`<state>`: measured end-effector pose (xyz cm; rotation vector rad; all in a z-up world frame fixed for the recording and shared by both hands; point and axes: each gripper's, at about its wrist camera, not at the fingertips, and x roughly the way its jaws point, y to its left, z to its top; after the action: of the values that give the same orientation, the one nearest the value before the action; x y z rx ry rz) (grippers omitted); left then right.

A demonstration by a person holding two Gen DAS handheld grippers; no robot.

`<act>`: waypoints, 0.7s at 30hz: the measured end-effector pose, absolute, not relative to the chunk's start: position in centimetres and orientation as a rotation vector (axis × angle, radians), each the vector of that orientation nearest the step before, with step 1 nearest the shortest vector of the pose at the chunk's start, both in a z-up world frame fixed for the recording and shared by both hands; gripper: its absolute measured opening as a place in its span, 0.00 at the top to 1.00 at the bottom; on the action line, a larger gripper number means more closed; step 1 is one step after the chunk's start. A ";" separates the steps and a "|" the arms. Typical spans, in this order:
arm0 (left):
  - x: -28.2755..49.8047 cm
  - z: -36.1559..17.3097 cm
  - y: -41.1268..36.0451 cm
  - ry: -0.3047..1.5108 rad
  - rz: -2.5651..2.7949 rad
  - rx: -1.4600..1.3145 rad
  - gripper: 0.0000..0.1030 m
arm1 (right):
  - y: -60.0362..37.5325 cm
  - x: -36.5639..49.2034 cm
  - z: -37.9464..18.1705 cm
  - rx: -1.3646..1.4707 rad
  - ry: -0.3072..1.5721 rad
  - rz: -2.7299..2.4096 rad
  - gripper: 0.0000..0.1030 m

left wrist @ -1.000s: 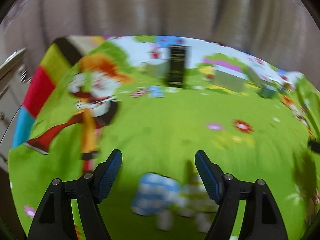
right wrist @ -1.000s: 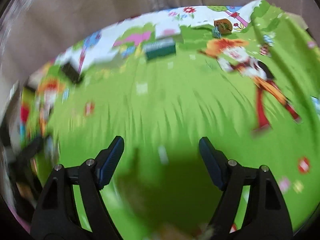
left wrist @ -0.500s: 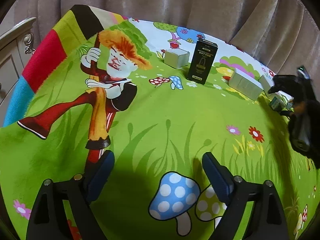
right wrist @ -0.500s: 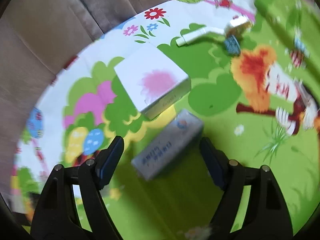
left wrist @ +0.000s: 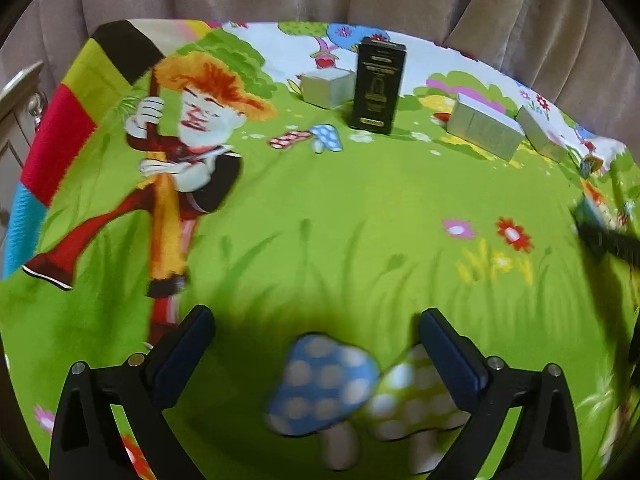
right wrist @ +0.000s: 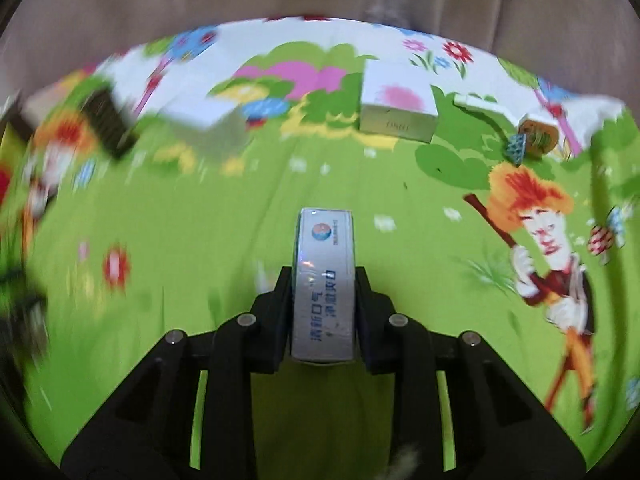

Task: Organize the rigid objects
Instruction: 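Grasp a small white-blue box with the right tool while the left tool grasps a white box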

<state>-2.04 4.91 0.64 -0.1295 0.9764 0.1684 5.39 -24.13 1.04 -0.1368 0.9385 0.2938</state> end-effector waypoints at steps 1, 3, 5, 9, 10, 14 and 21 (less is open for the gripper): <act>-1.4 0.9 4.2 0.984 0.130 -0.176 0.00 | -24.3 4.9 1.0 -0.160 0.924 0.306 0.68; 0.0 1.2 2.5 0.994 0.068 -0.254 0.00 | -24.7 4.0 0.9 -0.166 0.911 0.315 0.68; 2.1 1.3 0.3 0.996 0.033 -0.346 0.00 | -25.0 3.9 0.7 -0.140 0.895 0.316 0.68; 7.3 1.1 -3.4 0.964 0.081 -0.442 0.00 | -24.9 4.0 0.5 -0.142 0.875 0.309 0.68; 8.8 1.1 -4.1 0.958 0.096 -0.458 0.00 | -24.9 4.0 0.5 -0.140 0.875 0.310 0.68; 14.2 1.4 -5.7 0.940 0.171 -0.595 0.00 | -25.1 3.7 0.7 -0.124 0.876 0.320 0.67; 19.2 0.8 -6.5 0.960 0.447 -0.589 0.00 | -25.2 3.9 0.7 -0.116 0.877 0.327 0.66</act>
<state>19.19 -6.51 0.83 -0.5888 0.9596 0.4471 3.85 -25.16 0.65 -0.1156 0.8768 0.3268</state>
